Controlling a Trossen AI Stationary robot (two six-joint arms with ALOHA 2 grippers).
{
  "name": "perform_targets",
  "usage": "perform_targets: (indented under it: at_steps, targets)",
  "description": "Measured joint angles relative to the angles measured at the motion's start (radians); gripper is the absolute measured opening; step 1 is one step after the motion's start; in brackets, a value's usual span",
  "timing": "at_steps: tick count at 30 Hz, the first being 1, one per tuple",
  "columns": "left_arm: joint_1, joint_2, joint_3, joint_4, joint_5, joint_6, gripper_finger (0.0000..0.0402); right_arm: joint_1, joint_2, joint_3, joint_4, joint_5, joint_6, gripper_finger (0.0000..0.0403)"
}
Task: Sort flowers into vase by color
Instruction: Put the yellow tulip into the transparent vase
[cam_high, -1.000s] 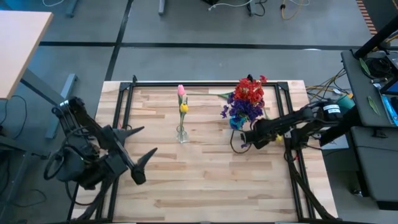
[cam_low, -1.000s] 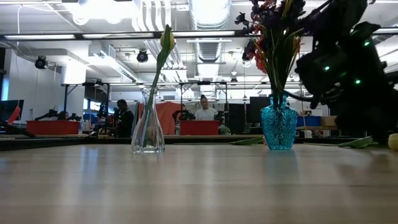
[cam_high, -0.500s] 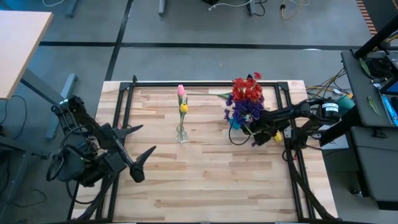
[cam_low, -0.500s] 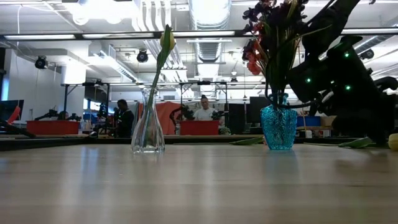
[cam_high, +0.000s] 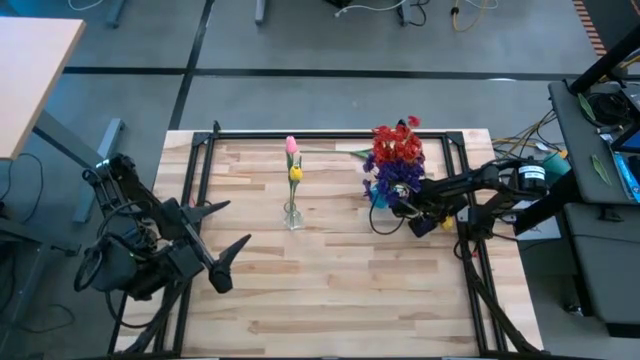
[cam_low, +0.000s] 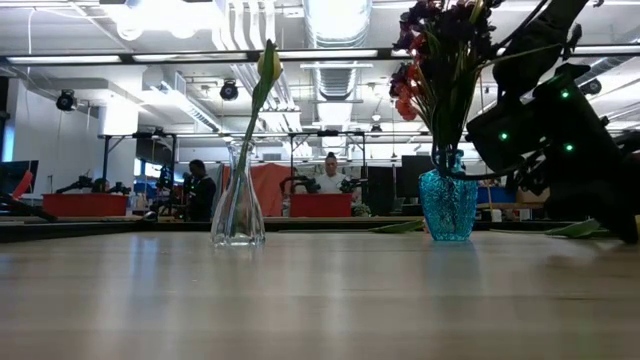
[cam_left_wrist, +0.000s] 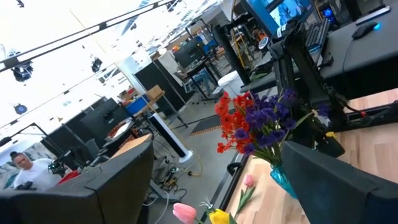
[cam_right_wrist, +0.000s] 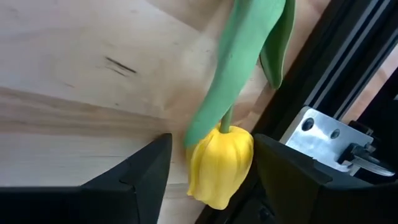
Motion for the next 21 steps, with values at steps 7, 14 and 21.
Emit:
perform_targets:
  at_steps: [7, 14, 21]
  targets:
    - [0.000, 0.000, 0.000, 0.001, 0.000, -0.013, 0.0333, 0.006, -0.008, 0.021, 0.003, -0.024, -0.021, 0.0149]
    - [0.000, -0.001, 0.000, 0.001, 0.000, -0.013, 0.0333, 0.059, -0.045, 0.049, -0.001, -0.140, -0.002, 0.0093]
    - [0.000, -0.001, 0.000, 0.001, 0.000, -0.013, 0.0333, 0.155, -0.131, 0.079, 0.000, -0.230, 0.081, 0.0076]
